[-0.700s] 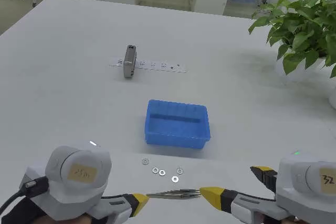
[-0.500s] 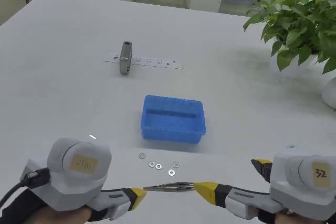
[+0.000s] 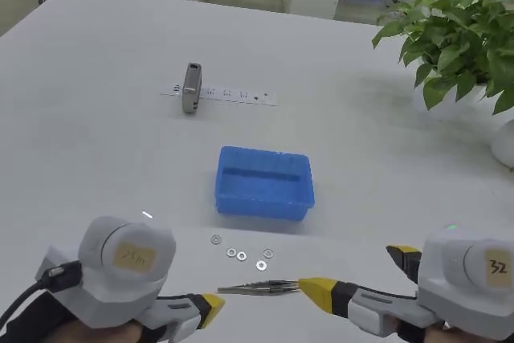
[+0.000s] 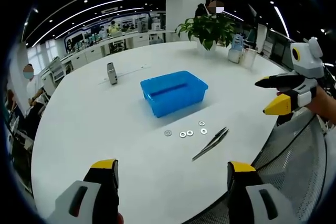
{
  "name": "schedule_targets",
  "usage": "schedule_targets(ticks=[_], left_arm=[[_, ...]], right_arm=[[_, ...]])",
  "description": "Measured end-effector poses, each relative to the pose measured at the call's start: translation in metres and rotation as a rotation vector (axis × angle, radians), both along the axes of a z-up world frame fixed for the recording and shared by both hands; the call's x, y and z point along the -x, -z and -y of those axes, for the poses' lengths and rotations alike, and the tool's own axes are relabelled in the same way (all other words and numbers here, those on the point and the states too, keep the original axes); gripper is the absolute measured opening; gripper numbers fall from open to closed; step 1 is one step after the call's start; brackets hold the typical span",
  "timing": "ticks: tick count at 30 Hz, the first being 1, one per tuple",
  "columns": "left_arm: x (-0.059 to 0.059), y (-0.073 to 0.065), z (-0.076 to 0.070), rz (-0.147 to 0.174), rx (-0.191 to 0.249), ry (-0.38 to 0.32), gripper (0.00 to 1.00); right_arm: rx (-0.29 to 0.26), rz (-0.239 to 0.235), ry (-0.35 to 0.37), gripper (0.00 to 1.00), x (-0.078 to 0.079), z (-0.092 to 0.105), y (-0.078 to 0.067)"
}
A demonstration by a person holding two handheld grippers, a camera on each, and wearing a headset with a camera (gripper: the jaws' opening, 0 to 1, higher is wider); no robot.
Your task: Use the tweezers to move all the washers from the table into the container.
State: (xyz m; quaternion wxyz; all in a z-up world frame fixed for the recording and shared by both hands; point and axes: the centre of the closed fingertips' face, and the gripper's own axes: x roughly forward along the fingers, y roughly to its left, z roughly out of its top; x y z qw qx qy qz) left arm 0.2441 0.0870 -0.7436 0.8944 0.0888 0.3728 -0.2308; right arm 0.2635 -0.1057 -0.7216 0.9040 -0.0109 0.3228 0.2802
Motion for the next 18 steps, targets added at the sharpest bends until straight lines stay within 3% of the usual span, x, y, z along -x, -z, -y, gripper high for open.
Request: schedule_targets(ticks=[18], left_arm=[[-0.0002, 0.0018, -0.0010, -0.003, -0.011, 0.010, 0.86]], right_arm=[[-0.002, -0.004, 0.001, 0.93, -0.0004, 0.0002, 0.0014]])
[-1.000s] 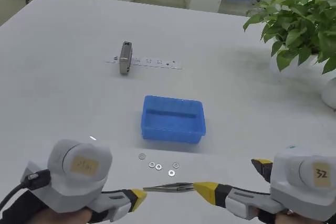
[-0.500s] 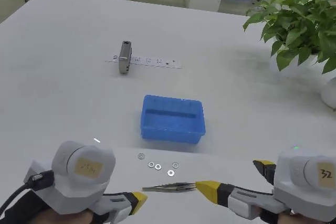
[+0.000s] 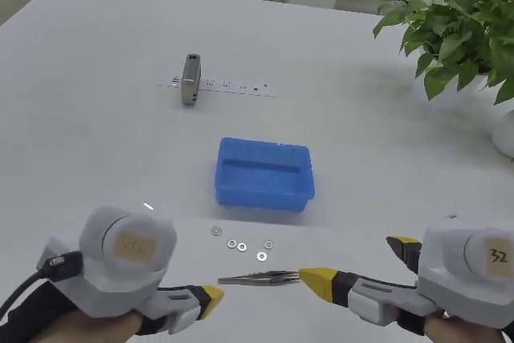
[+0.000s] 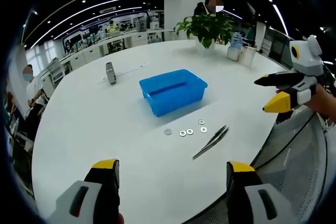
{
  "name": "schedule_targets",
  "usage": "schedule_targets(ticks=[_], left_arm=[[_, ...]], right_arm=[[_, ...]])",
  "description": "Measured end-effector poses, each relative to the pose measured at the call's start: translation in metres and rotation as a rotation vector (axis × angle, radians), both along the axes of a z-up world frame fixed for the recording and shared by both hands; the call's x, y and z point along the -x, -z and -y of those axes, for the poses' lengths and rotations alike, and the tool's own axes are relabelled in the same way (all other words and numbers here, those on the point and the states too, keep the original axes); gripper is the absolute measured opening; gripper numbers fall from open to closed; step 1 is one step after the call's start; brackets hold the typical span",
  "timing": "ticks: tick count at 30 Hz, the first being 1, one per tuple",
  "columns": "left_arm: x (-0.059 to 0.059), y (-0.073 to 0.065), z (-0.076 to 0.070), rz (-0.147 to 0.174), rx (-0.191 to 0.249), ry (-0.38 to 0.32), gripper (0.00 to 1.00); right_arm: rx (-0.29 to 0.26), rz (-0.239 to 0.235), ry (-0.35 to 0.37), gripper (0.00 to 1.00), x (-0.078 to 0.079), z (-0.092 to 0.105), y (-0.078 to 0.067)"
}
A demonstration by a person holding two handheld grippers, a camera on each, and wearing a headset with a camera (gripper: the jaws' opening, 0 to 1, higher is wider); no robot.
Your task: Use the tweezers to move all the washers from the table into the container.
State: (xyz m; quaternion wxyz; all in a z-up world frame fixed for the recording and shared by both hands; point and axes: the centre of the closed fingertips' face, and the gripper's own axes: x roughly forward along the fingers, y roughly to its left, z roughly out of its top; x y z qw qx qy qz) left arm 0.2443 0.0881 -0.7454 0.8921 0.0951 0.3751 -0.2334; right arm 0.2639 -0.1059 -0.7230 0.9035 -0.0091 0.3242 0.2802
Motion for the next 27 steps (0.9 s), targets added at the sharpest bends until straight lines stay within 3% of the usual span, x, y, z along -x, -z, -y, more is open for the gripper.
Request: schedule_targets(ticks=[11, 13, 15, 17, 21, 27], left_arm=[[-0.002, 0.000, 0.001, 0.004, -0.006, 0.025, 0.82], [-0.003, -0.001, 0.004, 0.015, -0.004, 0.048, 0.79], [-0.007, -0.004, 0.011, 0.050, 0.000, 0.110, 0.74], [-0.006, -0.002, 0.015, 0.048, -0.008, 0.152, 0.69], [-0.006, 0.007, 0.022, 0.028, -0.041, 0.234, 0.68], [-0.011, 0.016, 0.032, 0.010, -0.050, 0.307, 0.55]], right_arm=[[-0.010, 0.007, 0.008, 0.94, -0.003, 0.000, -0.001], [-0.006, 0.011, 0.006, 0.94, -0.004, -0.001, -0.001], [0.001, 0.011, 0.003, 0.94, -0.004, -0.001, -0.001], [0.009, 0.008, -0.004, 0.94, -0.003, -0.002, 0.000], [0.017, 0.005, -0.006, 0.92, -0.003, -0.003, 0.003], [0.019, 0.006, -0.002, 0.85, -0.006, -0.005, 0.005]])
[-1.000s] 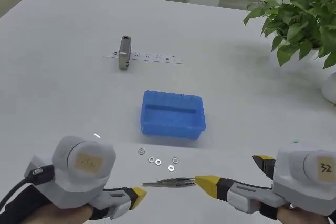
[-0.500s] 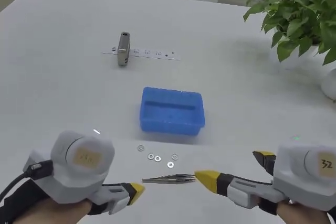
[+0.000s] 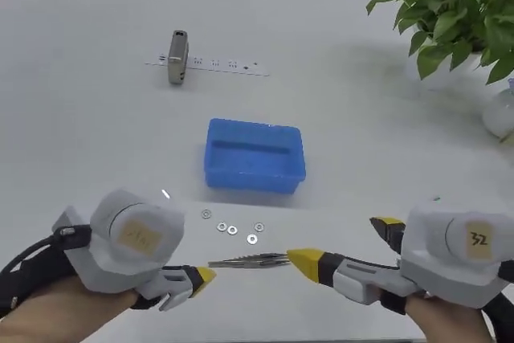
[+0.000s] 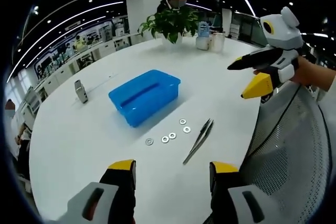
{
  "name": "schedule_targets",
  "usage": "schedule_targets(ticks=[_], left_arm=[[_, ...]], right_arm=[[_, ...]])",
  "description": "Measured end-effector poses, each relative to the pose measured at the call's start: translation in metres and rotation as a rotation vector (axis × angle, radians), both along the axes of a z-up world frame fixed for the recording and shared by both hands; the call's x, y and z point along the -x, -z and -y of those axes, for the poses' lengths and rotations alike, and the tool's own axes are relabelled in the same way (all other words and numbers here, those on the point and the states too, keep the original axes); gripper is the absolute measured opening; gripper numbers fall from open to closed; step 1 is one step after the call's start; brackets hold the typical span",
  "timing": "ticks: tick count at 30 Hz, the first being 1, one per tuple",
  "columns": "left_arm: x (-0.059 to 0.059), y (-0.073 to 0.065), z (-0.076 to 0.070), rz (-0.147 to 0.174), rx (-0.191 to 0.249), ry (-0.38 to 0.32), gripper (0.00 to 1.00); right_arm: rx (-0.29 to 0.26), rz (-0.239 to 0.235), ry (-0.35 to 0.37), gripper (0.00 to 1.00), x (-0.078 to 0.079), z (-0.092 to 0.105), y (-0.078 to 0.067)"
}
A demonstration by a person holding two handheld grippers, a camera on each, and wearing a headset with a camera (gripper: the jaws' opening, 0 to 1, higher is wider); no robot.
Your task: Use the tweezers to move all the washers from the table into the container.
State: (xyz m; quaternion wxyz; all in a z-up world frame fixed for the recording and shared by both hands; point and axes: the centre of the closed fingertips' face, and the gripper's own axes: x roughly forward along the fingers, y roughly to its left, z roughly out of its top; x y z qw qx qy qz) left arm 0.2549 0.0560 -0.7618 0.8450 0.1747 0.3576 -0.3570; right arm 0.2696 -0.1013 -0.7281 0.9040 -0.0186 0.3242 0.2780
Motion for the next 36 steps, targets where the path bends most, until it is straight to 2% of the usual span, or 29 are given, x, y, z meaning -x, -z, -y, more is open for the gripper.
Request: schedule_targets(ticks=[3, 5, 8, 10, 13, 19, 26, 28, 29, 32, 36], left_arm=[[-0.001, 0.006, 0.005, -0.017, -0.005, 0.036, 0.50], [-0.004, 0.012, 0.008, -0.029, 0.001, 0.056, 0.42], [-0.006, 0.022, 0.013, -0.049, 0.008, 0.098, 0.31], [-0.005, 0.031, 0.016, -0.080, 0.007, 0.120, 0.26], [-0.005, 0.041, 0.020, -0.112, 0.009, 0.147, 0.21], [-0.006, 0.057, 0.025, -0.132, -0.016, 0.209, 0.11], [-0.004, 0.066, 0.032, -0.110, -0.050, 0.298, 0.00], [-0.004, 0.068, 0.031, -0.097, -0.068, 0.326, 0.00], [-0.004, 0.067, 0.033, -0.093, -0.062, 0.334, 0.00], [-0.002, 0.066, 0.034, -0.094, -0.062, 0.362, 0.00], [0.001, 0.056, 0.035, -0.077, -0.054, 0.390, 0.00]], right_arm=[[0.006, -0.003, 0.002, 0.78, -0.001, 0.001, 0.001], [0.003, -0.006, 0.005, 0.70, -0.001, 0.001, 0.002], [0.007, -0.008, 0.014, 0.64, -0.001, 0.003, 0.005], [0.013, -0.018, 0.015, 0.60, 0.000, 0.004, 0.009], [0.023, -0.022, 0.015, 0.55, 0.001, 0.004, 0.012], [0.034, -0.039, -0.010, 0.50, 0.001, -0.004, 0.016], [0.043, -0.050, -0.048, 0.45, 0.000, -0.015, 0.021], [0.048, -0.060, -0.075, 0.44, 0.001, -0.021, 0.024], [0.056, -0.062, -0.094, 0.44, 0.001, -0.025, 0.027], [0.119, -0.059, -0.164, 0.41, 0.001, -0.031, 0.039], [0.195, -0.068, -0.276, 0.38, 0.002, -0.041, 0.054]])
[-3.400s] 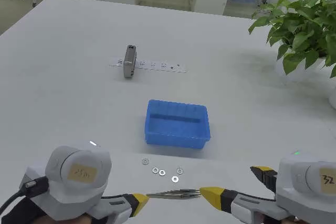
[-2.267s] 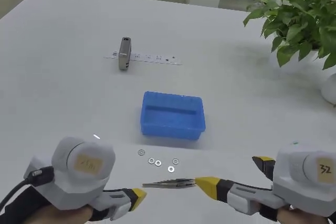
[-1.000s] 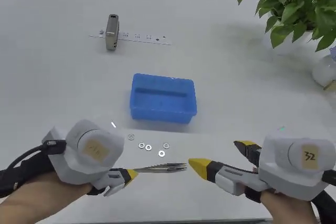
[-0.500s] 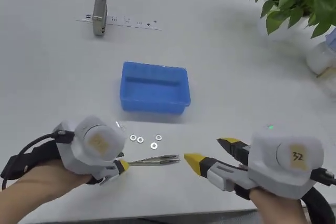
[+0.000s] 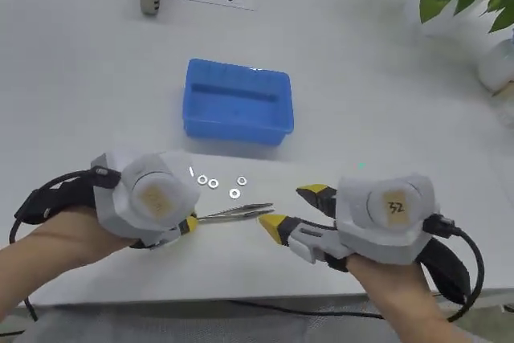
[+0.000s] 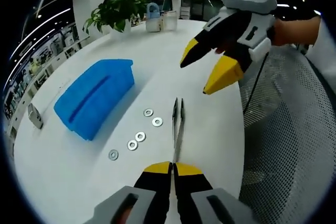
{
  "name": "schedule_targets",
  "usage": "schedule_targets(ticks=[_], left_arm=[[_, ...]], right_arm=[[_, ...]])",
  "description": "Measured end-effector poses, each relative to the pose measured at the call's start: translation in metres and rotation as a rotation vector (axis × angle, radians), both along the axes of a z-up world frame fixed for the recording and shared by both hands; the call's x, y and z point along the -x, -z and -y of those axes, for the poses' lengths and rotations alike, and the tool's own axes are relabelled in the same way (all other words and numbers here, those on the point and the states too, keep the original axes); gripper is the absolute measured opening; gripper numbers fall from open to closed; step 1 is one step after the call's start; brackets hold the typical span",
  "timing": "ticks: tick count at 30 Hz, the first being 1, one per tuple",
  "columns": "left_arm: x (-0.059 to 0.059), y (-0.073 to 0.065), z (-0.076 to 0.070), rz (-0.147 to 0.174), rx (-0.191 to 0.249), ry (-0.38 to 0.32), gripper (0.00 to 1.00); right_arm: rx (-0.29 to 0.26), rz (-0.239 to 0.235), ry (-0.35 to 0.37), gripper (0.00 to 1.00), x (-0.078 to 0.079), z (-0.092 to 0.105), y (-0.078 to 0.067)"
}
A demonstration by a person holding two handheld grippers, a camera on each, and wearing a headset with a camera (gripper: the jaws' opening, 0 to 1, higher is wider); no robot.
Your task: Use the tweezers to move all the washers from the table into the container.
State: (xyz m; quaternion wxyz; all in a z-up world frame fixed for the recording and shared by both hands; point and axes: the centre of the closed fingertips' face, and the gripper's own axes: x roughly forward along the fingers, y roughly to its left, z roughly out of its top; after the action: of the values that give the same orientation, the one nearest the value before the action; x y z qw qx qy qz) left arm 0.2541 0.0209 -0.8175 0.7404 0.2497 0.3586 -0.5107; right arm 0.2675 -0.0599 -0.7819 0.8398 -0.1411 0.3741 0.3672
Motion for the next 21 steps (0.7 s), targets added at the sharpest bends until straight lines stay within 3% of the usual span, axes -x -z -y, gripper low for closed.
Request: schedule_targets(ticks=[9, 14, 21], left_arm=[[-0.002, -0.049, 0.005, 0.098, 0.040, 0.040, 0.00], [-0.003, -0.068, 0.007, 0.130, 0.050, 0.053, 0.00], [-0.008, -0.092, 0.012, 0.167, 0.088, 0.052, 0.00]], right_arm=[[0.029, 0.000, -0.149, 0.30, -0.005, -0.033, 0.009], [0.048, 0.000, -0.202, 0.25, -0.007, -0.043, 0.013], [0.017, 0.002, -0.227, 0.16, -0.010, -0.058, 0.009]])
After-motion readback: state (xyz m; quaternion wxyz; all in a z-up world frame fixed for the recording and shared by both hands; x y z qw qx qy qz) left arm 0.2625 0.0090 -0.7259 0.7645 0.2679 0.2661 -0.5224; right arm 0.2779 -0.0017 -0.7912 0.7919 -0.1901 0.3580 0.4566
